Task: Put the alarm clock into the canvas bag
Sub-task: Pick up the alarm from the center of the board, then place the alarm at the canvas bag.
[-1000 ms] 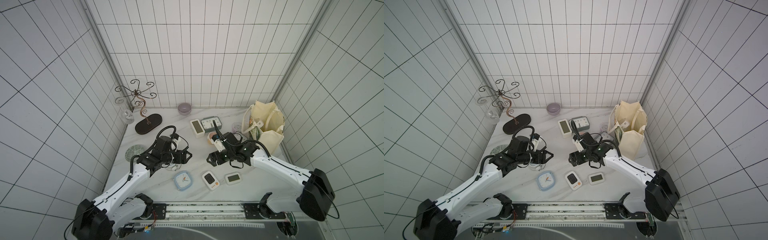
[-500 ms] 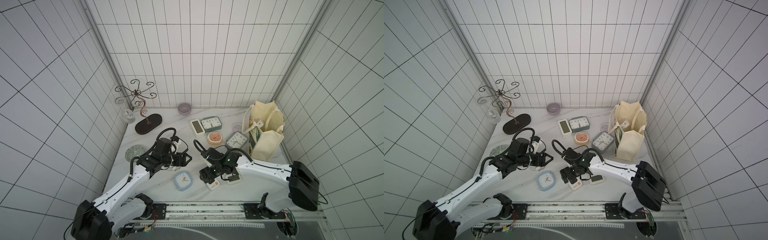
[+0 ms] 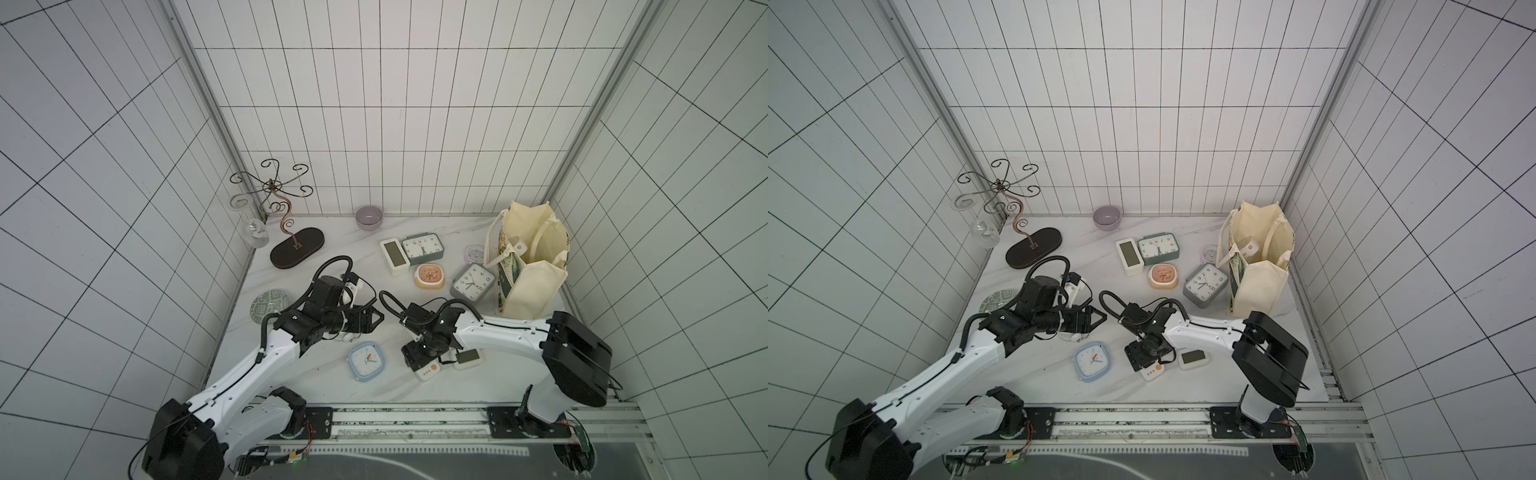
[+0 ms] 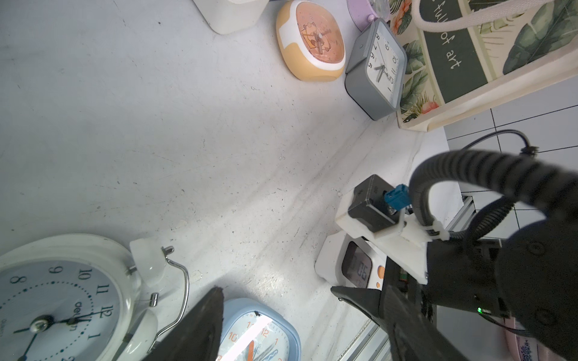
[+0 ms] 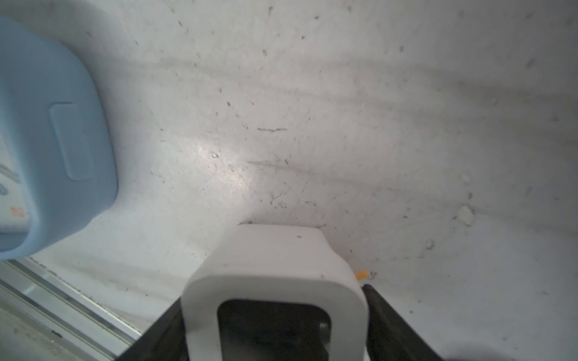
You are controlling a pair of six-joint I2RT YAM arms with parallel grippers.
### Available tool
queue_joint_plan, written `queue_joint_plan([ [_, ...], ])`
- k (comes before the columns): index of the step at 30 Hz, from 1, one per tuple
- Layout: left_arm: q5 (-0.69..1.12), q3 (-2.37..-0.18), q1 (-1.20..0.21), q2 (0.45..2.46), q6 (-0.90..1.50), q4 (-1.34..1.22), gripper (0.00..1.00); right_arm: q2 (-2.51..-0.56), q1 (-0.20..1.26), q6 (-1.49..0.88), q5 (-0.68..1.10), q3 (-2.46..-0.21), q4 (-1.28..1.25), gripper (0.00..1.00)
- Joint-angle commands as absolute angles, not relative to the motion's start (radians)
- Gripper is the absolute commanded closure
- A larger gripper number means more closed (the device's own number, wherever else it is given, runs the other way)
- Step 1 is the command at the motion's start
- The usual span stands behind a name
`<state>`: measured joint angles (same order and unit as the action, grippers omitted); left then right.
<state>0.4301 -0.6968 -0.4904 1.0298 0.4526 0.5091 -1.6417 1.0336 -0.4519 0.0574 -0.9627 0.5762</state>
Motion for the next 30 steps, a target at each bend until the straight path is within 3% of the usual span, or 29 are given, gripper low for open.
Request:
queue_joint_plan([
  [1, 0.428, -0.697, -0.483, 1.034, 0.450, 0.494, 0.21, -1.649, 1.036, -0.427, 0.047, -0.939, 0.603, 0.29],
  [6, 0.448, -0.702, -0.459, 1.047, 0.460, 0.473, 0.22, -1.641, 1.006, -0.408, 0.033, -0.968, 0.614, 0.39],
  [11, 0.526, -0.704, -0.451, 1.074, 0.527, 0.374, 0.22, -1.586, 0.914, -0.359, -0.001, -1.032, 0.640, 0.43],
  [24, 0.596, -0.855, -0.457, 1.155, 0.568, 0.268, 0.22, -1.438, 0.596, -0.226, -0.067, -1.437, 0.527, 0.42],
  [30, 0.491, -0.936, -0.544, 1.133, 0.529, 0.256, 0.22, -1.370, 0.496, -0.178, -0.177, -1.637, 0.515, 0.41],
])
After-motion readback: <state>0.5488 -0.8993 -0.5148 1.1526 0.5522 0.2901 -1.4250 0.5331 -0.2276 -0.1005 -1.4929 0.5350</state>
